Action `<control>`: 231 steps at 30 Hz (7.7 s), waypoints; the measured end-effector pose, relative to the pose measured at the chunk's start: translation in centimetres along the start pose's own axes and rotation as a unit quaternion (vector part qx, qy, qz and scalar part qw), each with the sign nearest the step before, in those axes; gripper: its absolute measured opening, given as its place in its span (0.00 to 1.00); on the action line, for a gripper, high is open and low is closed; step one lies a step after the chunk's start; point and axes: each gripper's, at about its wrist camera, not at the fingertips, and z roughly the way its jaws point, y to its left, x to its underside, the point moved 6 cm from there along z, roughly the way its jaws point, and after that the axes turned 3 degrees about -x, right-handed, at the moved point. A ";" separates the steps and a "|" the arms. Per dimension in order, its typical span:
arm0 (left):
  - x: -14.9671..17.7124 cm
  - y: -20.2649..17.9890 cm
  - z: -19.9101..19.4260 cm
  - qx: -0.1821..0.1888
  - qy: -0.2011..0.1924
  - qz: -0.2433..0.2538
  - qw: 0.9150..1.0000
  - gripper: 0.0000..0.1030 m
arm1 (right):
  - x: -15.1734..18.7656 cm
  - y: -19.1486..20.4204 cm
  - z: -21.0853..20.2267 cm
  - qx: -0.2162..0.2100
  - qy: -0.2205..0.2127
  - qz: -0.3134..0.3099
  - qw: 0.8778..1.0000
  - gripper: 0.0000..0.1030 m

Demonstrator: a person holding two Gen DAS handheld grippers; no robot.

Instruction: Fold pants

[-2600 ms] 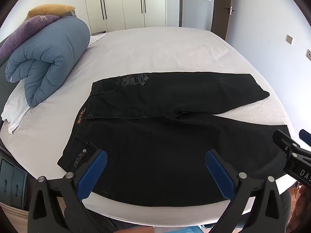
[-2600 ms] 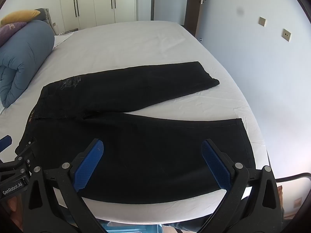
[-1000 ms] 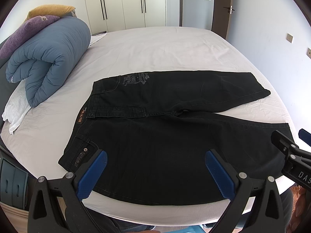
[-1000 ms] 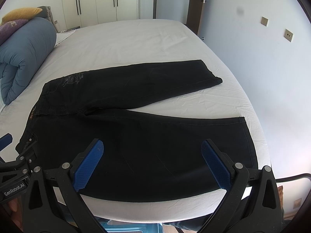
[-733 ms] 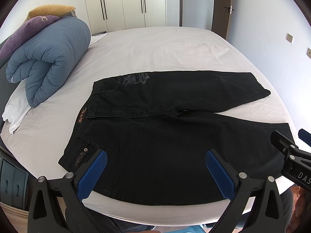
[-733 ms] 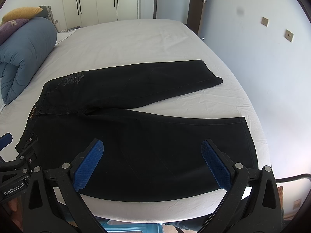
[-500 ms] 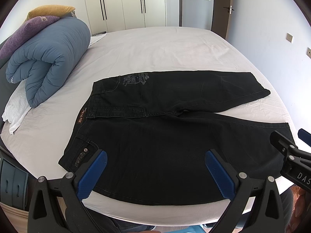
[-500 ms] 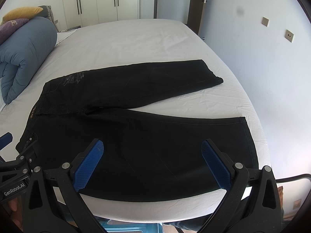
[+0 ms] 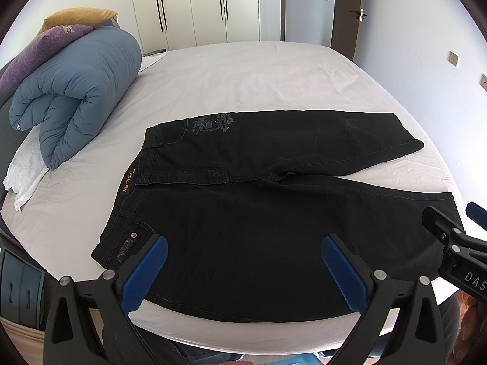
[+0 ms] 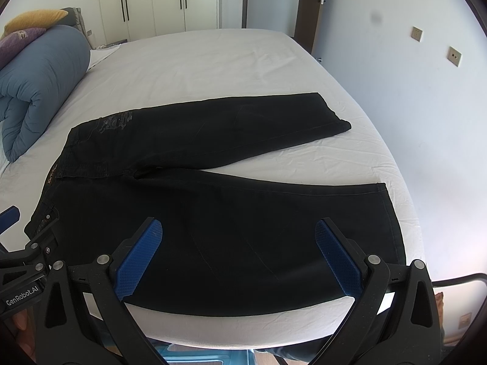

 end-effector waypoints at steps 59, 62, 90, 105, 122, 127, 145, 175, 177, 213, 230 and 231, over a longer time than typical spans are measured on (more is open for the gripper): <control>-22.2 9.8 36.1 0.103 0.165 0.268 0.944 0.64 | -13.4 9.5 21.4 -0.284 0.057 -0.211 0.934 0.71; -21.9 10.0 37.4 0.124 0.190 0.255 0.940 0.57 | -13.3 10.4 21.7 -0.289 0.058 -0.223 0.929 0.70; -19.5 8.9 28.6 0.101 0.010 0.283 0.954 0.08 | -24.9 24.3 31.1 -0.291 0.090 -0.425 0.852 0.34; -18.4 9.3 27.4 0.101 -0.004 0.277 0.956 0.08 | -25.6 26.7 33.3 -0.265 0.139 -0.446 0.844 0.03; -14.0 11.2 21.5 0.118 -0.018 0.236 0.964 0.07 | -19.3 26.5 25.7 -0.351 0.172 -0.294 0.872 0.02; -10.1 11.9 19.1 0.118 -0.015 0.238 0.964 0.07 | -13.9 24.5 21.8 -0.353 0.171 -0.301 0.869 0.02; 2.0 11.9 14.8 0.084 -0.003 0.254 0.964 0.07 | 2.1 24.4 9.0 -0.252 0.121 -0.438 0.854 0.02; 6.2 11.0 13.7 0.084 -0.005 0.307 0.948 0.06 | 8.6 23.2 5.9 -0.213 0.132 -0.495 0.832 0.02; 6.6 10.9 13.8 0.084 -0.004 0.312 0.946 0.06 | 9.0 23.6 6.1 -0.215 0.136 -0.495 0.831 0.02; -0.3 9.7 19.1 0.089 0.078 0.115 0.986 0.44 | 5.7 17.1 7.2 -0.353 0.136 -0.182 0.908 0.51; -2.3 4.5 19.8 0.137 0.087 0.073 0.984 0.44 | -18.8 -1.5 19.6 -0.086 0.115 0.048 0.988 0.80; -2.3 4.6 19.7 0.137 0.085 0.069 0.984 0.44 | -19.8 -1.6 21.1 -0.069 0.122 0.050 0.989 0.80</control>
